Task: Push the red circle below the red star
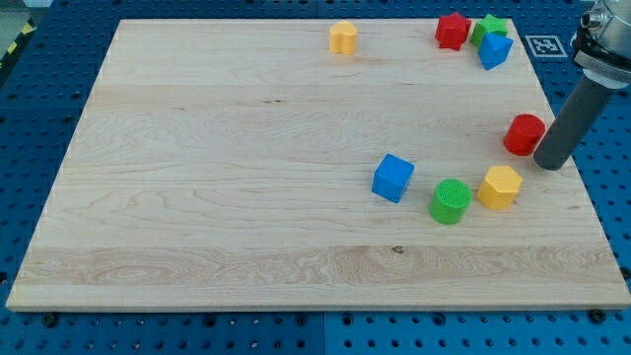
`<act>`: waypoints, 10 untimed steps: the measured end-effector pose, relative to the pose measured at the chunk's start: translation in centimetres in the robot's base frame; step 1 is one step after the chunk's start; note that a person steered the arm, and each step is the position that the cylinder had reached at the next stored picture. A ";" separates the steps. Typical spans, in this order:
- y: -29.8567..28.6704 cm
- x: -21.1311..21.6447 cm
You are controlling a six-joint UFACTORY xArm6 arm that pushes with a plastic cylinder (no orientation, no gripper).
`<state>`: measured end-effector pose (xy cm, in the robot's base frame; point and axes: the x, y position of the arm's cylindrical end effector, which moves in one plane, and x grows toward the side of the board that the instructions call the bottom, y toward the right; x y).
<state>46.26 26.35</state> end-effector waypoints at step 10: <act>-3.6 -6.5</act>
<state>39.81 22.79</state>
